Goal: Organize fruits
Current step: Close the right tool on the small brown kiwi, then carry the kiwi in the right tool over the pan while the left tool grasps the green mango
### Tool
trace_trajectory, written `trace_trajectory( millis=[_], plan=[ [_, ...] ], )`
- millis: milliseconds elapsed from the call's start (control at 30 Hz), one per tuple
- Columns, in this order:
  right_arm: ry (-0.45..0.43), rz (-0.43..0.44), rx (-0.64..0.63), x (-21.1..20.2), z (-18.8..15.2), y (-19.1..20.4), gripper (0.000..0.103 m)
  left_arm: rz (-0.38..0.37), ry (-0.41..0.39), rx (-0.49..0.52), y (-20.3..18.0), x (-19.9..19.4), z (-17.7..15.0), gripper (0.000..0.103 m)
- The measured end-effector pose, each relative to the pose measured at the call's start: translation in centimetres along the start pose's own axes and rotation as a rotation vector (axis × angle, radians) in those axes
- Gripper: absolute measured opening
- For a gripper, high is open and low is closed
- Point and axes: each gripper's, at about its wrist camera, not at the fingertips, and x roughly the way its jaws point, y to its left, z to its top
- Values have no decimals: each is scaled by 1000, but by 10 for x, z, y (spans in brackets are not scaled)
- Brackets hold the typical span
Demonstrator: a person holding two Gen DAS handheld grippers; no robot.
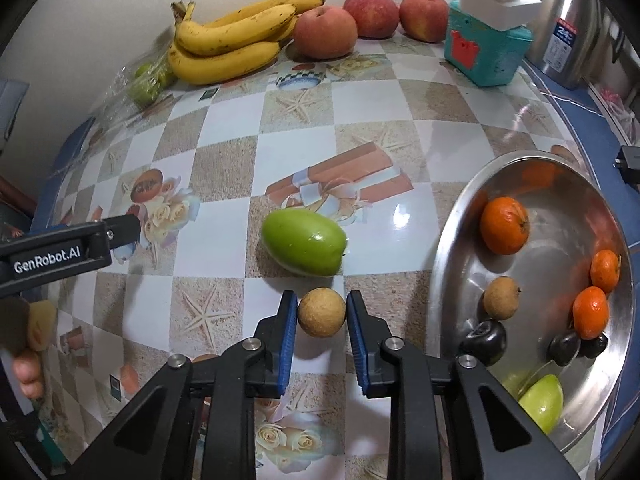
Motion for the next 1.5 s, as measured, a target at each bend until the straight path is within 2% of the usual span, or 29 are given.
trace_trajectory(
  millis=[300, 567, 933, 1167, 1500],
  plan=[
    [-48, -6, 89, -24, 9, -29, 26, -39, -4, 16, -11, -1, -1, 103],
    [-90, -37, 196, -44, 13, -66, 26, -70, -21, 88, -37, -4, -4, 103],
    [-86, -57, 283, -48, 9, -97, 26, -207, -15, 237, -89, -3, -13, 102],
    [-69, -63, 285, -44, 8, -99, 26, -301, -5, 259, -108, -3, -18, 99],
    [-59, -64, 304, -44, 4, -107, 26, -292, 0, 286, -137, 13, -20, 87]
  ],
)
